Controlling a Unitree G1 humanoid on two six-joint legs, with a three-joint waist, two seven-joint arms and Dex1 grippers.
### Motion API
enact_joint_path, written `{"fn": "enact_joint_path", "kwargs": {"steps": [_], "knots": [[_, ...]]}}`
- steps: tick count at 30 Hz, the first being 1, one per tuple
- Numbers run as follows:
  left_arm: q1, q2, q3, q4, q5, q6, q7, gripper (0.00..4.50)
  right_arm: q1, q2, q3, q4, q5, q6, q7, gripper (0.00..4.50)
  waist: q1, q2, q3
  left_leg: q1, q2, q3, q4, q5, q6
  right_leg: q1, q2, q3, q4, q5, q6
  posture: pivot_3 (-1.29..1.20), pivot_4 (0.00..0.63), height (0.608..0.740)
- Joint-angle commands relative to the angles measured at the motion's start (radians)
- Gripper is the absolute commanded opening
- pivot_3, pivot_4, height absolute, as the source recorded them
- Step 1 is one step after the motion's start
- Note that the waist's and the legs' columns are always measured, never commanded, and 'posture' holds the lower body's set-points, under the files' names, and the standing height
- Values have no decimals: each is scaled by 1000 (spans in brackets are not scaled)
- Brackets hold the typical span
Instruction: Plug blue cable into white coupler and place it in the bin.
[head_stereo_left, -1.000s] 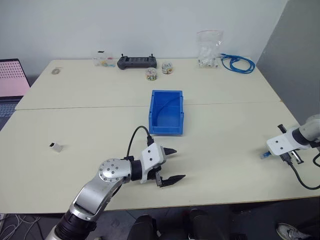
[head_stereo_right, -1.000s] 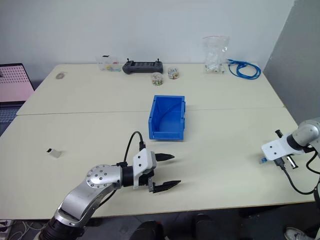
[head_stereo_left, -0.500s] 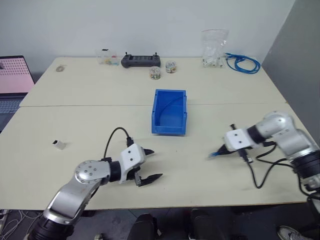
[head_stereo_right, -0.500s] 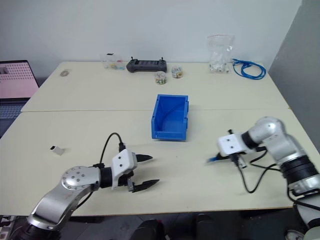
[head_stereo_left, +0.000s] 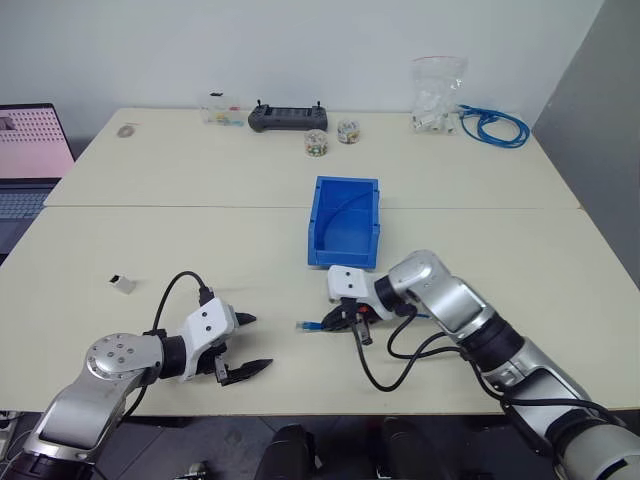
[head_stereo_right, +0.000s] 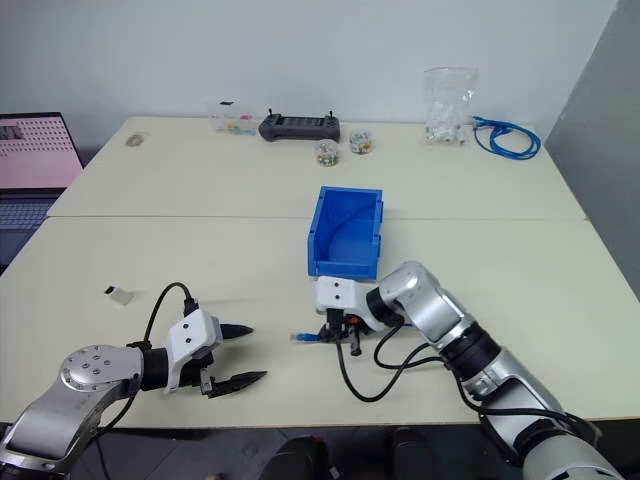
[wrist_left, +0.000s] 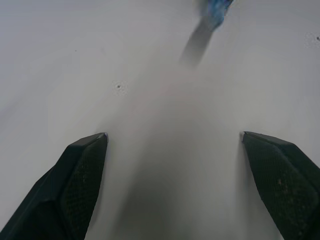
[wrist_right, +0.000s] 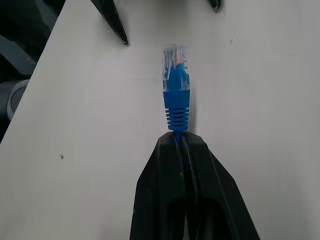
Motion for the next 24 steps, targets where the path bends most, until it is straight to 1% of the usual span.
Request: {"fn": "enact_joint_path", "kwargs": {"steps": [1, 5, 6, 7, 11, 12, 13, 14, 17, 18, 21, 24], "knots": [[-21, 11, 7, 35, 19, -59, -16, 4500, -47, 37, -9, 49, -6, 4, -40, 65, -2, 0, 0, 0, 0, 0, 0, 0, 0, 0, 0, 0, 0, 0, 0, 0, 150, 740], [-76, -10, -9, 87, 29, -89, -17, 4500, -64, 51, -15, 88, 2, 10, -44, 65, -2, 0, 0, 0, 0, 0, 0, 0, 0, -1, 0, -1, 1, 0, 0, 0, 150, 740], [-86, -14, -13, 96, 31, -94, -18, 4500, -66, 55, -18, 93, 3, 11, -46, 469, -3, 0, 0, 0, 0, 0, 0, 0, 0, -1, 0, -1, 1, 0, 0, 0, 150, 740], [-93, -17, -17, 102, 34, -98, -20, 4500, -69, 57, -19, 94, 4, 11, -47, 610, -3, 0, 0, 0, 0, 0, 0, 0, 0, -1, 0, -1, 1, 0, 0, 0, 150, 740], [-129, -30, -34, 129, 44, -112, -27, 4500, -76, 69, -55, 66, 42, 50, -44, 1640, -4, 0, 0, -1, 0, 0, 0, 0, 0, -1, 0, 0, 1, 0, 0, 0, 150, 740], [-134, -32, -37, 132, 46, -114, -30, 4500, -77, 69, -62, 59, 48, 56, -47, 1822, -4, 0, 0, -1, 0, 0, 0, 0, 0, -2, 0, 0, 1, 0, 0, 0, 150, 740], [-140, -34, -41, 137, 48, -117, -32, 4500, -79, 69, -67, 53, 54, 63, -49, 2236, -4, 0, 0, -2, 0, 0, 0, 0, 0, -3, 0, 0, 1, 0, 0, 0, 150, 740], [-146, -36, -44, 141, 49, -119, -33, 4500, -80, 65, -73, 42, 60, 71, -47, 2487, -4, 0, 0, -2, 0, 0, 0, 0, 0, -4, 0, 0, 2, 0, 0, 0, 150, 740], [-165, -41, -63, 151, 56, -135, -43, 4500, -61, 21, -124, -72, 111, 120, -27, 3268, -4, 0, 0, -3, 0, 0, 0, 0, 0, -4, 0, 0, 2, 0, 0, 0, 150, 740], [-176, -49, -77, 159, 61, -152, -51, 4500, -34, -19, -150, -143, 139, 125, -11, 3435, -2, 0, 0, -4, 0, 0, 0, 0, 0, -5, 0, 0, 2, 0, 0, 0, 150, 740], [-206, -75, -106, 193, 78, -217, -62, 4500, 61, -130, -207, -313, 201, 139, 14, 3435, 11, -1, -1, -7, -1, -1, 1, 0, 0, -7, -1, -1, 1, 0, 0, 0, 150, 740], [-226, -89, -117, 230, 92, -274, -70, 4500, 143, -202, -237, -406, 231, 144, -3, 3435, 16, -2, -1, -8, -1, 0, 1, 0, 0, -7, -1, -1, 0, 0, 0, 0, 150, 740]]}}
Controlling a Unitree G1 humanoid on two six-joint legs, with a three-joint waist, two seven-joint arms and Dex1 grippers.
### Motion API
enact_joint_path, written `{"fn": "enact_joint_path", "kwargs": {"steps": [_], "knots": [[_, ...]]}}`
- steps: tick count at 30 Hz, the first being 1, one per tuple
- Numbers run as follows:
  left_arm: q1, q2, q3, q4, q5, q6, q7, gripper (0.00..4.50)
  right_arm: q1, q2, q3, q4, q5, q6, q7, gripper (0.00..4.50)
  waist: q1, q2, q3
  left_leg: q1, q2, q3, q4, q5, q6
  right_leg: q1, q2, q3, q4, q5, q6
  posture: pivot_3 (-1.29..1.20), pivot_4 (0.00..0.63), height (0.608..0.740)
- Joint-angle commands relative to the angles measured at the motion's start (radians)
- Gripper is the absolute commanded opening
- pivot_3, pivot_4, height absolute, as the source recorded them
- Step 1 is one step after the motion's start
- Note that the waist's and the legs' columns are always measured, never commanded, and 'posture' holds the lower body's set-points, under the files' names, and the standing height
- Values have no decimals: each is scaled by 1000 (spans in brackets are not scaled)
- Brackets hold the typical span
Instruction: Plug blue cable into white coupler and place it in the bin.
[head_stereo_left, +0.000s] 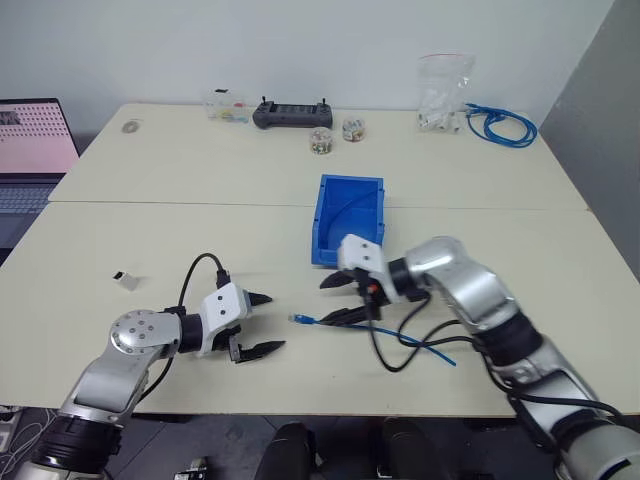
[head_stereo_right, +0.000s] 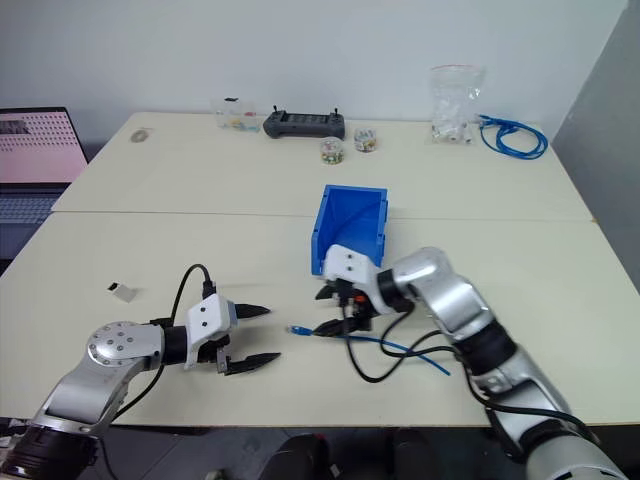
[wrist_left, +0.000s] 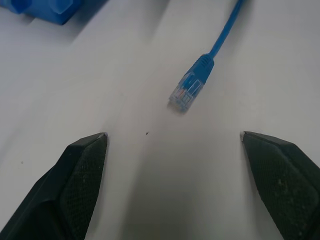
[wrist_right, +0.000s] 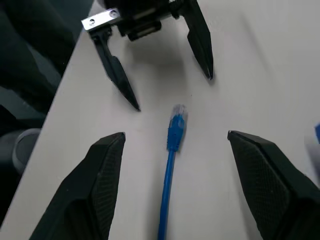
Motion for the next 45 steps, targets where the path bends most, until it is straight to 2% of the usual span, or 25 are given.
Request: {"fn": "enact_joint_path", "kwargs": {"steps": [1, 7, 11, 12, 17, 20, 23, 24, 30, 33, 37, 41, 45], "knots": [[-28, -20, -15, 38, 26, -92, -10, 4500, 89, -53, -56, -140, 58, 13, -19, 3435, 0, 0, 0, 0, 0, 0, 0, 0, 0, 0, 0, 0, 0, 0, 0, 0, 150, 740], [-65, -36, -37, 120, 45, -186, -44, 4500, 247, -133, -134, -293, 143, 69, -68, 3435, -2, 0, 0, 0, 1, 0, 0, 0, 0, -1, 1, 0, 2, 0, 0, 0, 150, 740], [-92, -24, -67, 154, 58, -189, -88, 4500, 292, -164, -167, -338, 190, 98, -95, 3435, -3, 0, 0, 1, 1, 1, 0, 0, 0, 0, 1, 0, 2, 0, 0, 0, 150, 740], [-100, -24, -73, 159, 60, -185, -96, 4149, 296, -167, -172, -343, 200, 103, -103, 3503, -4, 0, 0, 1, 1, 1, 0, 0, 0, 0, 1, 0, 2, 0, 0, 0, 150, 740], [-139, -29, -100, 165, 77, -152, -114, 3123, 291, -169, -190, -363, 249, 125, -141, 3503, -3, 0, 0, 1, 1, 1, 0, 0, 0, 0, 2, 1, 2, 0, 0, 0, 150, 740], [-153, -17, -128, 167, 103, -139, -132, 2294, 286, -176, -197, -375, 279, 135, -151, 3503, -3, 0, 0, 1, 1, 1, 1, 0, 0, 0, 2, 1, 2, 0, 0, 0, 150, 740], [-164, -8, -145, 175, 128, -135, -136, 1802, 282, -186, -199, -384, 303, 139, -156, 3503, -1, 1, -1, 1, 0, 1, 1, 0, 0, 1, 2, 1, 2, 0, 1, 0, 150, 740], [-168, -5, -151, 180, 136, -135, -137, 1485, 281, -190, -200, -388, 312, 139, -157, 3503, -1, 1, -1, 2, 1, 1, 1, 0, 0, 1, 2, 1, 2, 0, 1, 0, 150, 740], [-174, 19, -173, 170, 136, -106, -172, 245, 292, -192, -211, -406, 339, 105, -185, 3503, -1, 1, -1, 6, 1, 1, 0, 0, 0, 6, 2, 0, 1, 0, 1, 0, 150, 740], [-151, 44, -175, 74, 50, 37, -243, 210, 313, -190, -224, -430, 354, 96, -208, 3503, -3, 1, -1, 8, 1, 0, 0, 0, 0, 8, 2, 0, 1, -2, 5, 0, 150, 740], [-160, 53, -148, -79, -134, 330, -286, 209, 362, -200, -272, -481, 420, 115, -218, 3503, -17, 1, -1, 7, 1, 0, 0, 0, 0, 7, 2, 0, 0, -2, 5, 0, 150, 740], [-228, 14, -85, -139, -319, 589, -261, 209, 400, -215, -329, -524, 505, 165, -236, 3503, -15, 0, 0, 5, 1, -1, 1, 0, 0, 7, 2, -1, 0, -3, 5, 0, 150, 740], [-318, -64, 6, -127, -500, 807, -181, 209, 418, -257, -420, -568, 699, 299, -258, 3503, -16, 0, 0, 6, 1, -2, 2, 0, 0, 8, 2, -1, 0, -3, 6, 0, 150, 740]]}}
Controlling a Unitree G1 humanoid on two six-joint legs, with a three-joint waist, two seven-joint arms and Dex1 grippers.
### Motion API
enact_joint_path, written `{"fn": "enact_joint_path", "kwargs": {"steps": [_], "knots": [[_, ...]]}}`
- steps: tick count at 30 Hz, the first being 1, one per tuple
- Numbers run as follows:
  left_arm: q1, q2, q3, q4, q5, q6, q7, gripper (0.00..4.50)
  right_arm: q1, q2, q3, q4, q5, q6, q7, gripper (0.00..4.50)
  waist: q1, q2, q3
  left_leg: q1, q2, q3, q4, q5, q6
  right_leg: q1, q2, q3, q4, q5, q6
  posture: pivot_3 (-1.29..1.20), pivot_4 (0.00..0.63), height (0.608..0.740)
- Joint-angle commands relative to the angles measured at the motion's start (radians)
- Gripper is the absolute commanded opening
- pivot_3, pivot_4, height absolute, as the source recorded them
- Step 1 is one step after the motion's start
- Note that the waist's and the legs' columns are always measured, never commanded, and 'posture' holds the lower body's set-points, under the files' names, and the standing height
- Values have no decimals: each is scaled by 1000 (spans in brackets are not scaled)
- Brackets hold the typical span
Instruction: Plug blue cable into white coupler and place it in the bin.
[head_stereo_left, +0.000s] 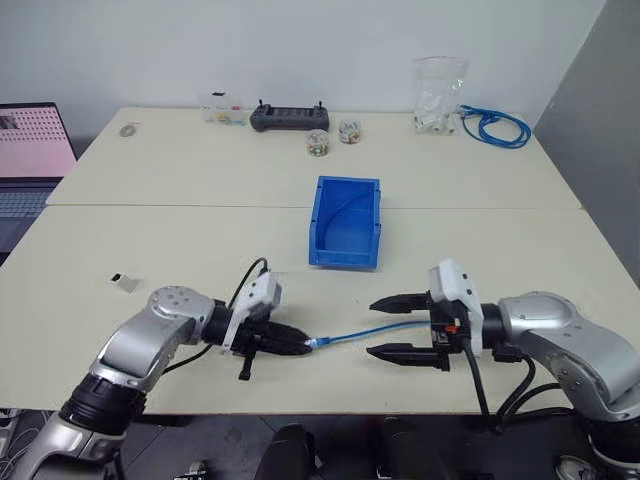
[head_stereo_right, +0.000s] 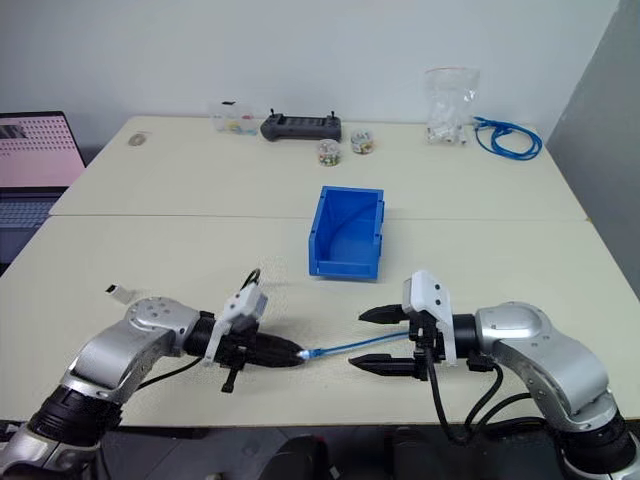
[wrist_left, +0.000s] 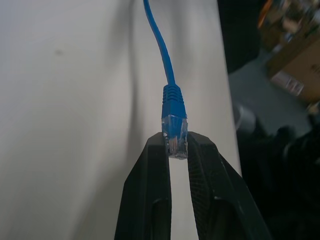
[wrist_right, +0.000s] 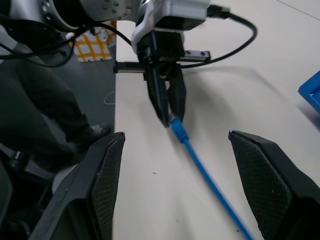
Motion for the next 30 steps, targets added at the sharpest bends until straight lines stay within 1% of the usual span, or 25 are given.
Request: {"fn": "enact_joint_path", "kwargs": {"steps": [1, 4, 7, 11, 14, 17, 19, 24, 27, 30], "knots": [[-80, -67, 113, -8, -177, 191, 88, 209, 8, -37, -110, -73, 192, 107, -38, 3503, -1, 0, 0, 0, 0, 0, 0, 0, 0, 0, 0, 0, 0, 0, 0, 0, 150, 740], [-156, -164, 208, 14, -335, 348, 198, 209, 15, -58, -175, -86, 310, 164, -93, 3503, -3, 0, 0, 0, 0, 0, 0, 0, 0, 0, 0, 0, 0, 0, 0, 0, 150, 740], [-198, -241, 280, 12, -498, 498, 292, 209, 4, -29, -204, -60, 372, 177, -183, 3503, -5, -2, 0, 0, 0, -1, 0, 0, 0, 0, 0, 0, 0, 0, 0, 0, 150, 740], [-208, -294, 349, 14, -686, 640, 416, 209, -31, 27, -223, -14, 468, 178, -297, 3503, -8, -2, 0, 1, 0, 0, 0, 0, 0, 0, 0, 1, 0, 0, 0, 0, 150, 740], [-210, -308, 386, 33, -813, 691, 506, 209, -69, 41, -247, 32, 557, 182, -352, 3503, -6, -2, 0, 1, 0, 0, 0, 0, 0, 0, 0, 1, 1, 0, 0, 0, 150, 740], [-208, -309, 400, 52, -975, 700, 619, 209, -154, 50, -274, 109, 724, 179, -434, 3503, -6, -2, 0, 1, 0, 1, 0, 0, 0, 0, 0, 2, 1, 0, -1, 0, 150, 740], [-207, -306, 393, 62, -1073, 675, 696, 209, -185, 51, -273, 135, 794, 175, -469, 3503, -5, -2, 0, 1, 0, 1, 0, 0, 0, 0, 0, 2, 0, 2, -4, 0, 150, 740], [-183, -281, 337, 51, -1313, 575, 878, 209, -254, 73, -241, 175, 920, 153, -550, 3503, -3, -2, 0, 0, 0, 1, 0, 0, 0, 0, -1, 2, 0, 3, -5, 0, 150, 740], [-172, -258, 299, 32, -1404, 522, 945, 209, -280, 87, -218, 185, 937, 144, -569, 3503, -3, -2, 0, 0, 0, 1, 0, 0, 0, 0, -1, 2, 0, 3, -5, 0, 150, 740], [-160, -259, 284, 13, -1420, 491, 960, 209, -307, 104, -196, 194, 946, 133, -580, 3503, -3, -2, 0, 0, 0, 1, 0, 0, 0, 0, -1, 2, 0, 3, -5, 0, 150, 740]]}}
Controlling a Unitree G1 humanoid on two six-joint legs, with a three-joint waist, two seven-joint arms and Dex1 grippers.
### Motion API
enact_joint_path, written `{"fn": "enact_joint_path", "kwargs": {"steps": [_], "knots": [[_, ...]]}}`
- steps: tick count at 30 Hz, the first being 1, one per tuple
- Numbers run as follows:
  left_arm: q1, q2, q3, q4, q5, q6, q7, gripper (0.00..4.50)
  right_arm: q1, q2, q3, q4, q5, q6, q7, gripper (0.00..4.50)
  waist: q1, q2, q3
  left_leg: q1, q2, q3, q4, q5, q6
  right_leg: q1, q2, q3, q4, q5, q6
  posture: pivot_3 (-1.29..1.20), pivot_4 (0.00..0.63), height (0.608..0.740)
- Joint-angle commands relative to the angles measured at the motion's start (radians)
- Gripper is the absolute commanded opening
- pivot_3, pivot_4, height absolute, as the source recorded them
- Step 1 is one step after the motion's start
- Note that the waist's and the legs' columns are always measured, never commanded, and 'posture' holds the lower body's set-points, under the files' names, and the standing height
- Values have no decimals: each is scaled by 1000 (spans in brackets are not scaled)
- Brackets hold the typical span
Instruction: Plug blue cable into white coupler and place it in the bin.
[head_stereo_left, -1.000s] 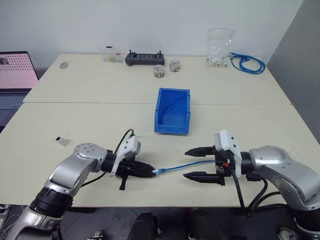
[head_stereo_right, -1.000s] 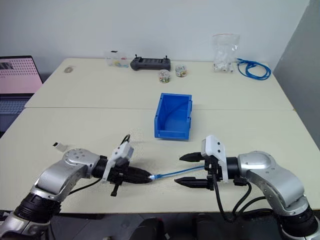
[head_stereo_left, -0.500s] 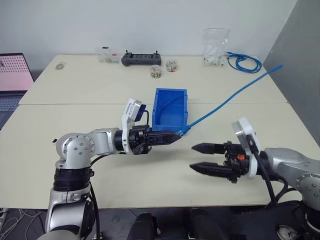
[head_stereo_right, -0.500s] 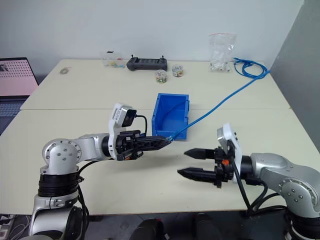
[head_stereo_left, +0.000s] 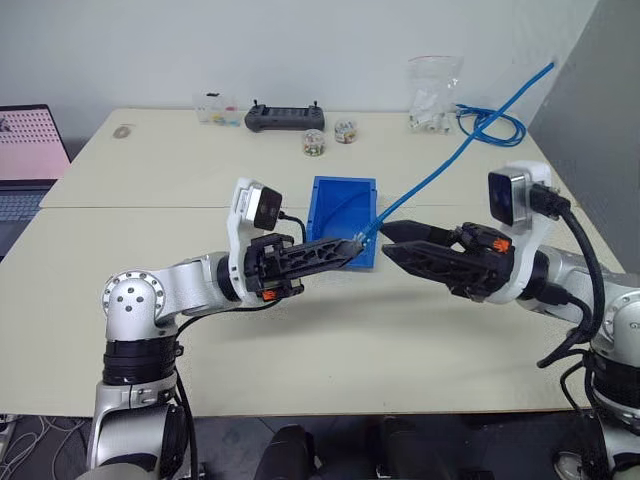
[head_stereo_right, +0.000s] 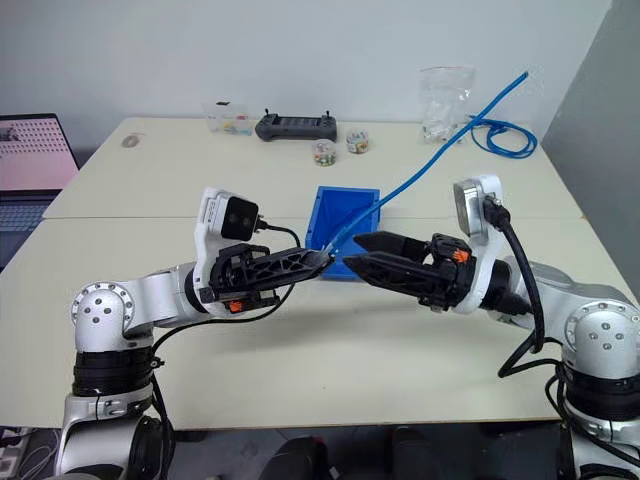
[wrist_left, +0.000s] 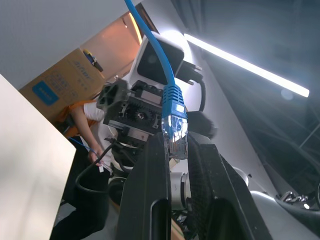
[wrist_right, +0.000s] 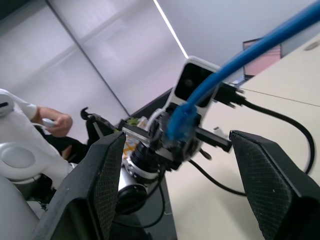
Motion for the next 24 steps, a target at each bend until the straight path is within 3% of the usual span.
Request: {"fn": "enact_joint_path", "kwargs": {"steps": [1, 13, 24], "knots": [[14, 8, -15, -57, -52, -48, 19, 209, -38, 17, 15, -3, 43, -33, -16, 3503, 0, 0, 0, 0, 0, 0, 0, 0, 0, 0, 0, 0, 0, 0, 0, 0, 150, 740], [55, 42, -35, -87, -52, -75, -4, 208, -62, 21, 35, 27, 98, -39, -39, 3503, -1, 0, 0, 0, 0, 0, 0, 0, 0, 0, 0, 0, 0, 0, 0, 0, 150, 740], [69, 51, -45, -95, -52, -83, -30, 208, -71, 19, 74, 26, 90, -27, -20, 998, 0, 0, 0, 0, 0, 1, -1, 0, 0, -1, 0, 0, -1, 0, 0, 0, 150, 740]]}}
